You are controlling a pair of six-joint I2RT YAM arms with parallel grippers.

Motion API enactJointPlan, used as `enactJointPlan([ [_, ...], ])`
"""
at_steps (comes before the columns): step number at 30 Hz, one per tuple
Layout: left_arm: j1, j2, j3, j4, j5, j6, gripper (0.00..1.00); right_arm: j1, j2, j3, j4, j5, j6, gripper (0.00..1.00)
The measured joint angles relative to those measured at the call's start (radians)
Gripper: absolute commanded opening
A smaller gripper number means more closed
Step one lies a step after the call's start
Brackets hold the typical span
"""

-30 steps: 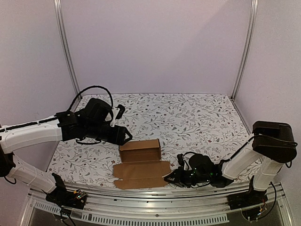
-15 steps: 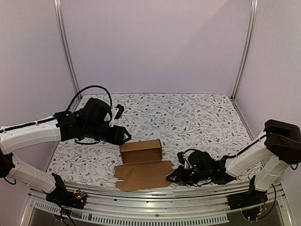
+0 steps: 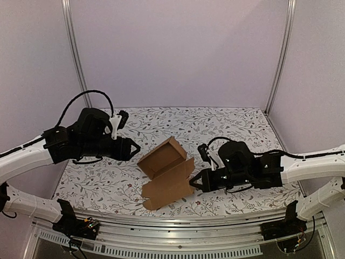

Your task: Fold the paper box

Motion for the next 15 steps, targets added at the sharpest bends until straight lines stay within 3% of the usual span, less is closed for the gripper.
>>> enactJointPlan([
  [15, 0.000, -0.178, 0.083, -0.037, -0.067, 0.040, 0.64, -0.002, -0.048, 0.623, -0.802, 0.169, -0.552, 0.00],
])
